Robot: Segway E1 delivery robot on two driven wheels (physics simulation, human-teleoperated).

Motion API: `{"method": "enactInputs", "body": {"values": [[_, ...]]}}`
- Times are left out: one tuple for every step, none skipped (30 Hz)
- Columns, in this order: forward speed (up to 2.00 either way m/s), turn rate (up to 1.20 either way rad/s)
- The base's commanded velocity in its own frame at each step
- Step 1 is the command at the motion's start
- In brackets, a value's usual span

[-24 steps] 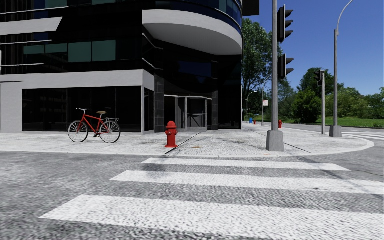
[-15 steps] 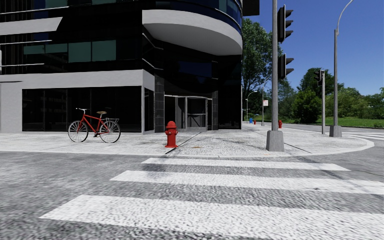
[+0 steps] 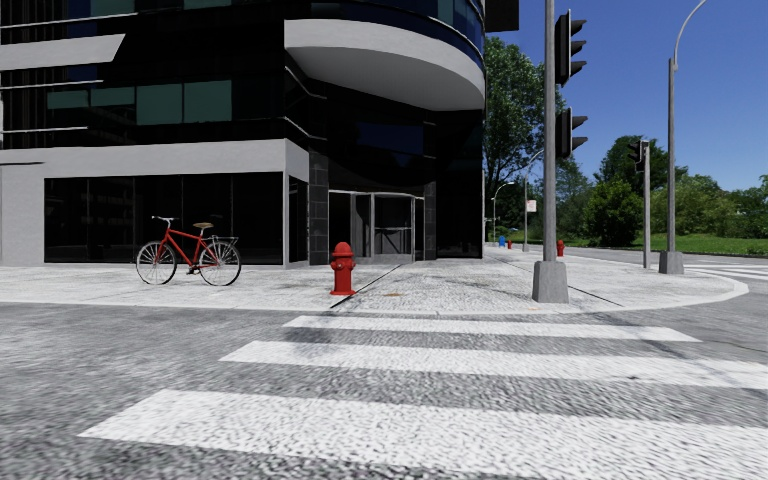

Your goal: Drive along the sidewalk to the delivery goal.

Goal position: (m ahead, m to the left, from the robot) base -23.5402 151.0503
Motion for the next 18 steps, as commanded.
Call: {"method": "enactInputs", "body": {"values": [[0.00, 0.00], [0.00, 0.00], [0.00, 0.00], [0.00, 0.00], [0.00, 0.00], [0.00, 0.00], [0.00, -0.06], [0.81, -0.49], [0.81, -0.54], [0.81, -0.56], [0.81, -0.56], [0.81, -0.56], [0.81, -0.56], [0.81, -0.56], [0.81, -0.56], [0.81, -0.56], [0.81, -0.56], [0.81, -0.56]]}}
